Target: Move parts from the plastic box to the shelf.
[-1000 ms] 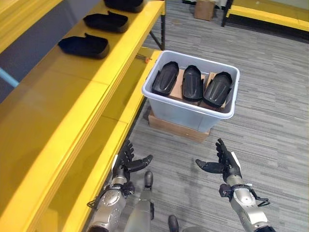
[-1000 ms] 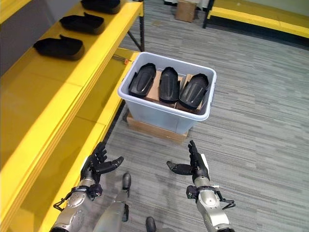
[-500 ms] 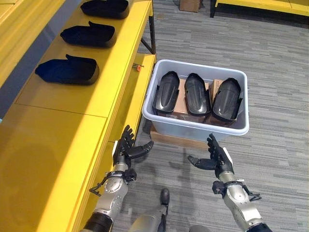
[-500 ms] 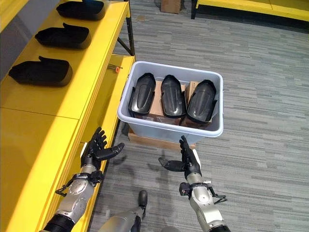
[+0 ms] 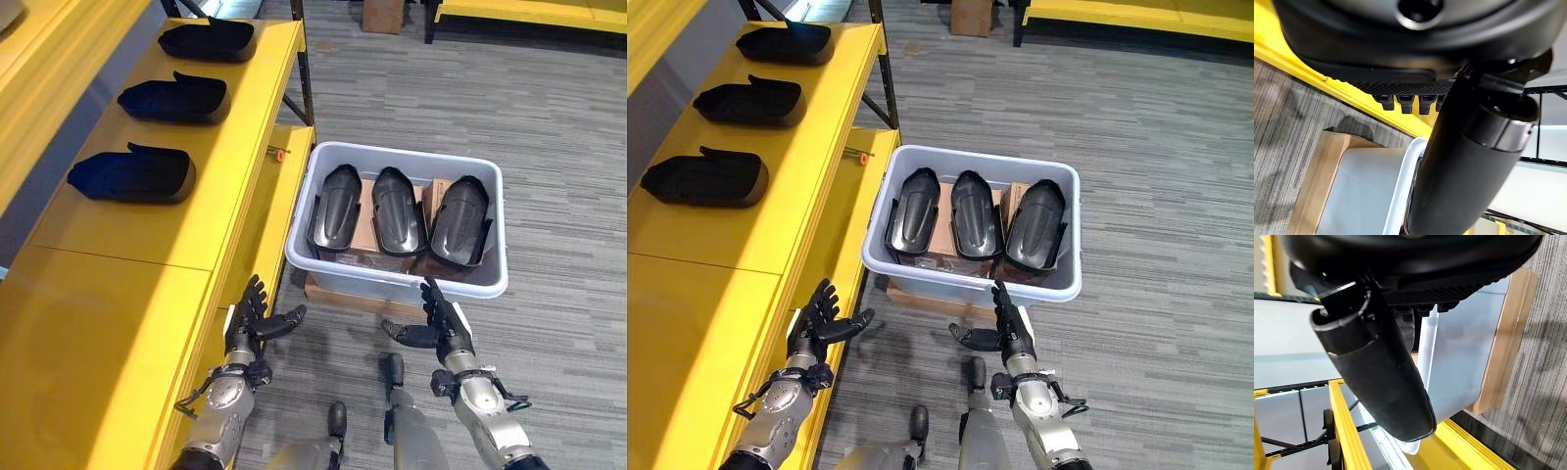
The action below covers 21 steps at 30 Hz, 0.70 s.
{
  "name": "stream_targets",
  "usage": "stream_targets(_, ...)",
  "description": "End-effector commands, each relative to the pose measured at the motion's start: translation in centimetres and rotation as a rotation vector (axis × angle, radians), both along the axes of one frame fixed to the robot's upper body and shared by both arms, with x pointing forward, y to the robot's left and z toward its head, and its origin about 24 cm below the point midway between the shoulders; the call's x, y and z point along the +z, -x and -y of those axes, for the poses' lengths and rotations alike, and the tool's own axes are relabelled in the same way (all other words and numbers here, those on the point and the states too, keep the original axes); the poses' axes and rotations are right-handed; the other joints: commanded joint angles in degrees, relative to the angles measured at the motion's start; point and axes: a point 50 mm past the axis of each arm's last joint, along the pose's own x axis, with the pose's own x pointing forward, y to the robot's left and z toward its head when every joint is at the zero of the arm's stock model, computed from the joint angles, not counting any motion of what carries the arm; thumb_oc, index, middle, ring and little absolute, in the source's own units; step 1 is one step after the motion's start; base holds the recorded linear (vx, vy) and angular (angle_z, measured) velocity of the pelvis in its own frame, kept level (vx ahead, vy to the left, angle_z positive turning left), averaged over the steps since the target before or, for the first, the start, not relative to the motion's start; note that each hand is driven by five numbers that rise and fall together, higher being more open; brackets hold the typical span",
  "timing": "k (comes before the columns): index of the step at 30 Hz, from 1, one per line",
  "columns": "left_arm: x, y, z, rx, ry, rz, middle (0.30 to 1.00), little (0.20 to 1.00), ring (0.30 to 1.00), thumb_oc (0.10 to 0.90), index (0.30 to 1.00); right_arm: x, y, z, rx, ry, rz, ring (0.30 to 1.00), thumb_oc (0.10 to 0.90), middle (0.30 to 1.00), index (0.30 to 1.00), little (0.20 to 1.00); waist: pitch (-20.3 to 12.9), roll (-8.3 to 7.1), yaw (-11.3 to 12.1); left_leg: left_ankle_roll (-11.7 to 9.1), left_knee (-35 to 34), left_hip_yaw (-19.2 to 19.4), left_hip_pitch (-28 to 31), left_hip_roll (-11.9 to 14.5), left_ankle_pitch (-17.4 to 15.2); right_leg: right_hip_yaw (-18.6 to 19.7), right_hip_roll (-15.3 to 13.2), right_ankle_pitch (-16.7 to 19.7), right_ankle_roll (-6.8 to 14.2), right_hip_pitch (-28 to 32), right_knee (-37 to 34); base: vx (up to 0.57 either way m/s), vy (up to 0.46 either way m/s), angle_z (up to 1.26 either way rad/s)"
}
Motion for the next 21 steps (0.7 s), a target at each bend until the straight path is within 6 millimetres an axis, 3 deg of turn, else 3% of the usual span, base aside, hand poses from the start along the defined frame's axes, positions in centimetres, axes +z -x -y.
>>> stream_targets(1, 4.7, -2.6, 0.5, -0.043, -0.024, 0.255, 1.0, 1.0, 1.0, 0.9, 1.0, 5.1, -2.2, 0.7, 0.011, 0.028, 0.268, 1.0, 0.9, 1.0, 1.0, 1.0, -2.99, -0.4, -0.58, -4.38, 1.98, -2.78, 3.77, 4.95, -6.49, 2.65, 2.29, -0.43, 1.9, 2.02, 3.77, 0.24, -0.22, 0.76)
stream_targets(3, 5.1, -2.9, 1.2, -0.059, -0.003, 0.275, 1.0, 1.0, 1.0, 0.9, 1.0, 5.5, -2.3, 1.2, 0.001, 0.036, 0.285, 1.0, 0.9, 1.0, 1.0, 1.0, -3.71, 0.09, -1.48, -5.86, 2.13, -3.71, 4.42, 7.27, -6.34, -0.5, 3.01, -2.43, 0.74, 2.32, 6.16, 0.25, -0.282, 0.72)
stream_targets(8, 5.3, -3.2, 1.5, -0.076, 0.002, 0.278, 1.0, 1.0, 1.0, 0.9, 1.0, 5.7, -2.3, 1.5, -0.007, 0.04, 0.292, 1.0, 0.9, 1.0, 1.0, 1.0, -4.06, 0.25, -2.74, -7.85, 6.1, -3.93, 4.25, 10.49, -4.77, -2.09, 5.0, -6.34, -1.17, 2.95, 9.43, 0.17, -0.204, 0.36)
stream_targets(10, 5.2, -2.9, 1.3, -0.071, 0.017, 0.277, 1.0, 1.0, 1.0, 0.9, 1.0, 5.5, -1.9, 1.6, -0.002, 0.039, 0.287, 1.0, 0.9, 1.0, 1.0, 1.0, -3.42, -0.58, -2.36, -8.76, 18.45, -3.43, -0.33, 10.45, 2.24, -1.69, 6.35, -7.38, -2.99, 6.42, 8.38, 0.13, -0.224, 0.27)
stream_targets(11, 5.3, -2.9, 1.4, -0.079, 0.02, 0.281, 1.0, 1.0, 1.0, 0.9, 1.0, 5.6, -1.9, 1.7, -0.002, 0.043, 0.293, 1.0, 0.9, 1.0, 1.0, 1.0, -2.57, -1.2, -1.92, -8.43, 25.4, -3.59, -4.33, 8.73, 3.08, -1.73, 6.18, -7.56, -3.48, 7.39, 8.01, 0.03, -0.124, 0.3)
stream_targets(12, 5.3, -2.9, 1.4, -0.079, 0.02, 0.281, 1.0, 1.0, 1.0, 0.9, 1.0, 5.6, -1.9, 1.7, -0.002, 0.043, 0.293, 1.0, 0.9, 1.0, 1.0, 1.0, -2.62, -1.16, -1.96, -8.43, 25.54, -3.64, -4.47, 8.74, 3.01, -1.78, 6.2, -7.56, -3.48, 7.32, 8.02, 0.04, -0.156, 0.14)
stream_targets(13, 5.2, -2.7, 1.4, -0.079, 0.026, 0.276, 1.0, 1.0, 1.0, 0.9, 1.0, 5.7, -1.8, 1.9, -0.001, 0.046, 0.293, 1.0, 0.9, 1.0, 1.0, 1.0, -1.71, -2.21, -1.63, -7.51, 30.84, -1.46, -8.18, 8.15, 3.12, -1.66, 6.11, -8.38, -4.44, 9.25, 7.65, 0.07, -0.145, 0.05)
stream_targets(15, 5.0, -2.6, 1.5, -0.088, 0.028, 0.263, 1.0, 1.0, 1.0, 0.9, 1.0, 5.5, -1.7, 2.0, -0.01, 0.049, 0.287, 1.0, 0.9, 1.0, 1.0, 1.0, -1.61, -2.65, -1.77, -6.86, 29.58, 1.07, -10.78, 9.77, 2.53, -1.72, 5.6, -8.74, -4.36, 10.08, 7.5, 0.1, -0.094, 0.0)
stream_targets(16, 4.8, -2.7, 1.6, -0.1, 0.025, 0.256, 1.0, 1.0, 1.0, 0.9, 1.0, 5.5, -1.7, 2.2, -0.028, 0.051, 0.286, 1.0, 0.9, 1.0, 1.0, 1.0, -1.43, -3.62, -1.44, -6.62, 22.14, 2.9, -13.61, 12.68, 1.85, -1.53, 4.92, -9.31, -4.19, 11.76, 6.89, 0.11, -0.007, 0.21)
stream_targets(17, 4.8, -2.7, 1.6, -0.1, 0.024, 0.256, 1.0, 1.0, 1.0, 0.9, 1.0, 5.5, -1.7, 2.2, -0.028, 0.051, 0.286, 1.0, 0.9, 1.0, 1.0, 1.0, -1.39, -3.74, -1.38, -6.6, 21.89, 3.0, -13.36, 12.61, 1.91, -1.47, 4.83, -9.35, -4.17, 11.89, 6.84, 0.15, 0.004, 0.43)
stream_targets(18, 4.8, -2.7, 1.7, -0.1, 0.018, 0.253, 1.0, 1.0, 1.0, 0.9, 1.0, 5.5, -1.7, 2.3, -0.037, 0.059, 0.289, 1.0, 0.9, 1.0, 1.0, 1.0, -1.19, -3.85, -1.02, -7.26, 15.23, 1.47, -14.22, 13.33, 3.15, -1.06, 5.04, -10.12, -3.86, 12.41, 6.46, 0.13, 0.054, 0.33)
stream_targets(21, 4.8, -2.6, 1.5, -0.093, -0.013, 0.253, 1.0, 1.0, 1.0, 0.9, 1.0, 5.5, -1.9, 2.6, -0.079, 0.067, 0.295, 1.0, 0.9, 1.0, 1.0, 1.0, -2.0, -2.12, -0.26, -10.35, 0.23, 0.76, -14.2, 17.98, 11.91, -0.17, 5.64, -11.69, -2.92, 14.74, 6.0, 0.25, 0.179, 0.13)
